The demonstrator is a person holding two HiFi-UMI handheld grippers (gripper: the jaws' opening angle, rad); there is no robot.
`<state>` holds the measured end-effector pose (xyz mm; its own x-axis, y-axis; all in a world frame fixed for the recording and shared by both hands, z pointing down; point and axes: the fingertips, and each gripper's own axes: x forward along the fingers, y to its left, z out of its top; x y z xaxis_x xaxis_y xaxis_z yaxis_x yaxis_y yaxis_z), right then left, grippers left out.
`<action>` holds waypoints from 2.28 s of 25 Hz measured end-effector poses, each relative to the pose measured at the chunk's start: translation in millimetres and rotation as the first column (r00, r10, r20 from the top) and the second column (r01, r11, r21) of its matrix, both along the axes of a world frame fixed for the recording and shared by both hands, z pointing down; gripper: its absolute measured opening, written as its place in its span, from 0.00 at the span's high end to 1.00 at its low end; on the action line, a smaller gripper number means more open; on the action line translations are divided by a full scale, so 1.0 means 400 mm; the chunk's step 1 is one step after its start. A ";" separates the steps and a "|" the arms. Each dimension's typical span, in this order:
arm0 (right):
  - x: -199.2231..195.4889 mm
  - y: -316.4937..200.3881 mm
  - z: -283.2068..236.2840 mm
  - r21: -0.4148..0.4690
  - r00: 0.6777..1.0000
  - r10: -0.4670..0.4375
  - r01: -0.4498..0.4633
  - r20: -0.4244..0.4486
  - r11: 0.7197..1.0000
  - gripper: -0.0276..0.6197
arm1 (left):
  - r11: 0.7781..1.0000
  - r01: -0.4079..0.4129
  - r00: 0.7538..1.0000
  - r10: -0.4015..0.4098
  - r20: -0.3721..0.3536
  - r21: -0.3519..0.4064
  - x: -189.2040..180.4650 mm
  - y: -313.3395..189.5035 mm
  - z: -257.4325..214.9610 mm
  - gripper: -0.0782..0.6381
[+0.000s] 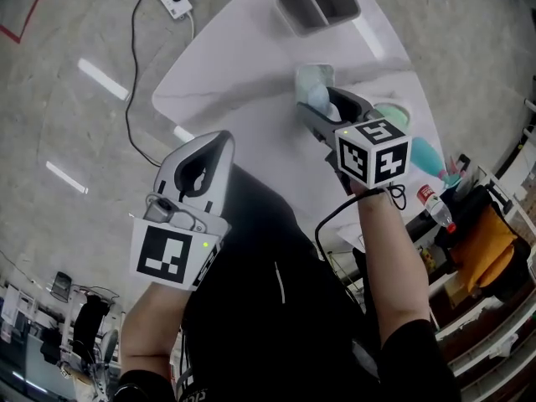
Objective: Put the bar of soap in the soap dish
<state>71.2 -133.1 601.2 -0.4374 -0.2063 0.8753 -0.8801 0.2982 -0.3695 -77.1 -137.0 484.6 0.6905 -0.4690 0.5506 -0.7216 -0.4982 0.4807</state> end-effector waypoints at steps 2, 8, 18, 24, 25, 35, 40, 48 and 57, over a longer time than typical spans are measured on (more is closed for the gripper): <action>0.017 0.006 0.014 -0.018 0.998 0.063 -0.063 -0.018 0.998 0.53 | 1.000 -0.008 1.000 0.008 0.000 0.007 0.002 0.004 -0.002 0.88; 0.048 0.001 0.053 -0.026 0.984 0.154 -0.156 -0.085 0.987 0.53 | 1.000 0.005 1.000 -0.005 -0.003 -0.017 -0.001 0.010 0.006 0.88; 0.052 0.012 0.095 -0.036 0.961 0.246 -0.252 -0.123 0.967 0.53 | 0.999 0.012 1.000 -0.012 -0.015 -0.038 -0.007 0.018 0.025 0.88; 0.050 0.014 0.109 -0.061 0.948 0.294 -0.303 -0.121 0.951 0.53 | 0.998 0.003 1.000 -0.004 -0.016 -0.061 -0.007 0.038 0.032 0.88; 0.046 0.013 0.117 -0.064 0.947 0.297 -0.307 -0.122 0.950 0.53 | 0.998 0.003 1.000 -0.004 -0.017 -0.063 -0.009 0.037 0.035 0.88; 0.061 -0.001 0.111 -0.032 0.910 0.401 -0.406 -0.108 0.913 0.53 | 0.998 -0.027 1.000 0.027 -0.003 -0.058 -0.033 0.048 0.059 0.88; 0.069 0.000 0.106 -0.025 0.897 0.430 -0.434 -0.105 0.900 0.53 | 0.997 -0.045 0.999 0.044 -0.006 -0.057 -0.031 0.052 0.060 0.88; 0.084 -0.008 0.096 -0.009 0.868 0.485 -0.488 -0.106 0.873 0.53 | 0.996 -0.074 0.997 0.074 -0.006 -0.051 -0.016 0.044 0.050 0.88; 0.072 0.028 0.082 -0.003 0.878 0.472 -0.474 -0.080 0.881 0.58 | 0.993 -0.098 0.995 0.097 -0.020 -0.067 -0.004 0.051 0.053 0.88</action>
<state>100.1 -121.7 633.9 -0.2258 -0.3525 0.9082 -0.9395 -0.1677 -0.2987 -78.8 -116.4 505.8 0.7406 -0.3610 0.5668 -0.6628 -0.5315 0.5276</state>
